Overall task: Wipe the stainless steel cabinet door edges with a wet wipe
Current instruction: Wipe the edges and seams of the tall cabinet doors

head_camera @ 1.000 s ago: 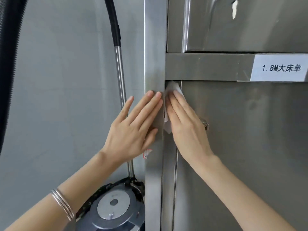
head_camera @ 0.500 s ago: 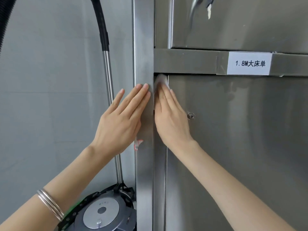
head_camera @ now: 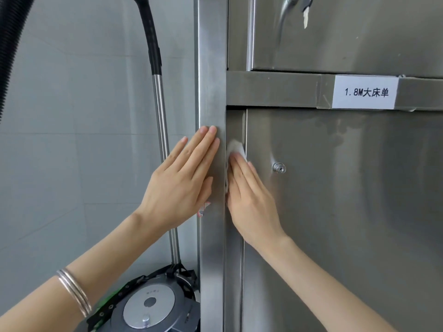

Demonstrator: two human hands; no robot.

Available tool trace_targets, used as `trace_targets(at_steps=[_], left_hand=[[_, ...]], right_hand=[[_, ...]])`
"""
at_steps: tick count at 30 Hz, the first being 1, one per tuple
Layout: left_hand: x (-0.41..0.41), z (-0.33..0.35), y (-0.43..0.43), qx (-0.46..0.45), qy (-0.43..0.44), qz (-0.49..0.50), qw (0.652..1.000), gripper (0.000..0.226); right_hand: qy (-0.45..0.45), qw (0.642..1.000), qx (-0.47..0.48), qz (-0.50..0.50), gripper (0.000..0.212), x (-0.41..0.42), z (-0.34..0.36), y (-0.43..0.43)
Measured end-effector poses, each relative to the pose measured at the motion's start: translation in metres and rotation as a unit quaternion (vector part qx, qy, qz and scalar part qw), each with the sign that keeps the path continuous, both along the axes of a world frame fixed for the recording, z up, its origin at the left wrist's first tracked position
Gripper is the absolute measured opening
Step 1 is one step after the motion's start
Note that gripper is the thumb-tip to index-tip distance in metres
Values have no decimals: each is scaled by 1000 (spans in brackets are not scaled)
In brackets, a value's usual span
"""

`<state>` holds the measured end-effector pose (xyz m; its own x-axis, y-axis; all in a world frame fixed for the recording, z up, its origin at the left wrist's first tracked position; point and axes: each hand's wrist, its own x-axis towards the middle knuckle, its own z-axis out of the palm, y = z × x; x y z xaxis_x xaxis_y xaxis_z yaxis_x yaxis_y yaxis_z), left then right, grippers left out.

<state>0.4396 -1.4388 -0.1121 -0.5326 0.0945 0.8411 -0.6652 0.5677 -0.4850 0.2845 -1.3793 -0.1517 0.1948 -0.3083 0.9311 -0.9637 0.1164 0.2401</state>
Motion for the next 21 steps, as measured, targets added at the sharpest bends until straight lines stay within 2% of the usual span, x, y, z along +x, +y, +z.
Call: trace_targets(at_steps=[3,7,11,13,16,18,21], left_hand=[[-2,-2,1,11,4,-6,1000,59],[-3,3,3,13,1,-12,1000,60],[-15,19,3,-61,-86,-26,994,44],[-23,23,1,-80,-129,-31,988,33],[-22,23,-3,-104,-162,-33,981,30],[-18,21,-6,-114,-183,-36,976,33],[-16,20,-9,-131,-203,-38,970,35]], right_hand=[[35,999,27,11,35,-7,-18,5],[14,1000,-8,17,35,-6,11,-3],[9,999,-32,27,34,-8,-25,-7],[-4,999,10,37,34,-9,-75,0],[25,995,95,-13,35,-5,-131,12],[15,994,110,-21,37,-4,-130,12],[-14,996,80,-27,41,2,-107,5]])
